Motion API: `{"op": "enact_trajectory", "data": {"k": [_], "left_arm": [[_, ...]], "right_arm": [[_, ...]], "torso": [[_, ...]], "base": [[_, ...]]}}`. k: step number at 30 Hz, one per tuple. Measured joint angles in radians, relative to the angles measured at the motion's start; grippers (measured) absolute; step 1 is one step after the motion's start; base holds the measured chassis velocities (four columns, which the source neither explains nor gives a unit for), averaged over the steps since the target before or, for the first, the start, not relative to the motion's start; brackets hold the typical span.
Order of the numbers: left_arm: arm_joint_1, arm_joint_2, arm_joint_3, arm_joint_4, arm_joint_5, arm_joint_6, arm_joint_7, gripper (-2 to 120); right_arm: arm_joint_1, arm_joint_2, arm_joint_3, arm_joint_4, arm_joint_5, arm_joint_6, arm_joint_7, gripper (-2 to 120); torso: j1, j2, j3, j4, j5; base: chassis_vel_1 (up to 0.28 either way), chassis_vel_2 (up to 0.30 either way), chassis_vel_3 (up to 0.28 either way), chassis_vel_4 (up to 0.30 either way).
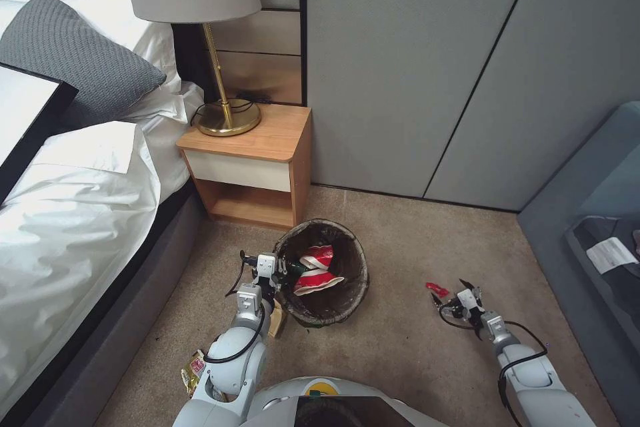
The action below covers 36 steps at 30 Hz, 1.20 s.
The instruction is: Pick up the trash bin, then pick up the garbage from the floor and place it into the trash bin.
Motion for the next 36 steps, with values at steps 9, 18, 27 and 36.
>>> {"op": "enact_trajectory", "data": {"k": [9,18,27,36], "left_arm": [[0.0,0.0,0.0,0.0,0.0,0.0,0.0,0],[0.0,0.0,0.0,0.0,0.0,0.0,0.0,0],[0.0,0.0,0.0,0.0,0.0,0.0,0.0,0],[0.0,0.0,0.0,0.0,0.0,0.0,0.0,0]], "right_arm": [[0.043,-0.004,0.01,-0.13,-0.048,0.065,-0.034,100],[0.081,-0.007,0.005,-0.176,-0.037,0.111,-0.075,100],[0.114,-0.002,0.0,-0.222,-0.046,0.136,-0.096,100],[0.15,0.007,-0.004,-0.277,-0.068,0.161,-0.11,100]], "torso": [[0.0,0.0,0.0,0.0,-0.0001],[0.0,0.0,0.0,0.0001,-0.0001],[0.0,0.0,0.0,0.0001,-0.0002],[0.0,0.0,0.0,0.0002,-0.0001]], "base": [[0.0,0.0,0.0,0.0],[0.0,0.0,0.0,0.0],[0.0,0.0,0.0,0.0],[0.0,0.0,0.0,0.0]]}}
